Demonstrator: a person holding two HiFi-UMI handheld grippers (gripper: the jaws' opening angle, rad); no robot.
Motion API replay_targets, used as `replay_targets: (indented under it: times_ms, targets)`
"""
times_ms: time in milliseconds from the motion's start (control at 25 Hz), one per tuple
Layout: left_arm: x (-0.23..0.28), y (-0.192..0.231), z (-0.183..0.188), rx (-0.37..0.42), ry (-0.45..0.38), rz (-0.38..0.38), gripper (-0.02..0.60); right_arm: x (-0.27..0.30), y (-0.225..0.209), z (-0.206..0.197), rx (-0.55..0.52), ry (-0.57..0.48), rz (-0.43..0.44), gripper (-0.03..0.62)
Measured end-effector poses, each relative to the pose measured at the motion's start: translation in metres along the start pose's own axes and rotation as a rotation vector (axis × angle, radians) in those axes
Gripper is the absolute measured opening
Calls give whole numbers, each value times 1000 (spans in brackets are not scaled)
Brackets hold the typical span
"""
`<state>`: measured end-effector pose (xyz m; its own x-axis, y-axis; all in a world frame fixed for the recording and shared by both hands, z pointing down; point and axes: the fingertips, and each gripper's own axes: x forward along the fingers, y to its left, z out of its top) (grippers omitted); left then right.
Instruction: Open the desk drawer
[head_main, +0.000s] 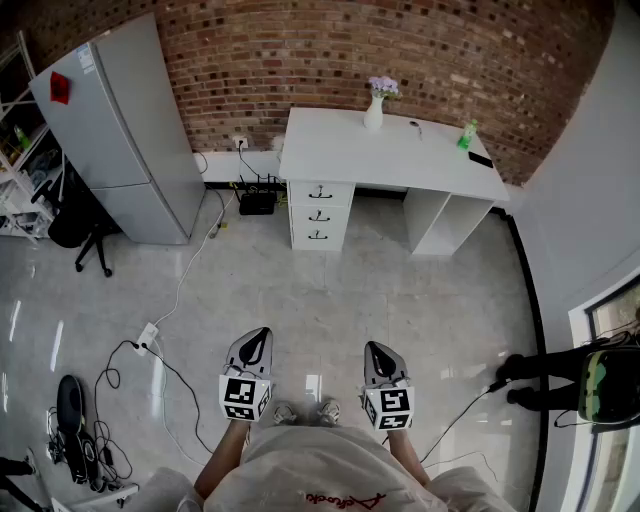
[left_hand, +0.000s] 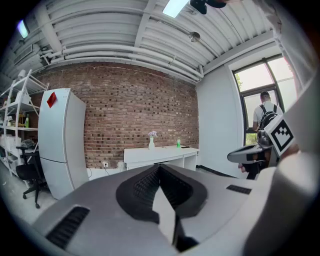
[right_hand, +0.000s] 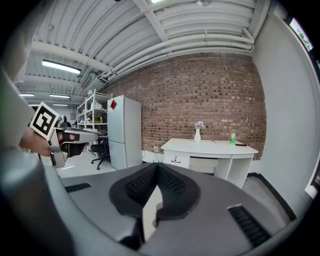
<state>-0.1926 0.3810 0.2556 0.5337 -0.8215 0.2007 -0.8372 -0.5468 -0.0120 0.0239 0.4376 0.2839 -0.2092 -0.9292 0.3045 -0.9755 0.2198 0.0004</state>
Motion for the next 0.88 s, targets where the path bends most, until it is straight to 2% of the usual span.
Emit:
replay_targets:
  times_ms: [560, 880]
  targets:
    - [25, -25, -1, -3, 15, 21, 12, 8, -30, 1, -5, -24, 31, 17]
    - [38, -44, -8, -1, 27, 50, 12, 13, -57, -12, -11, -13, 55, 17]
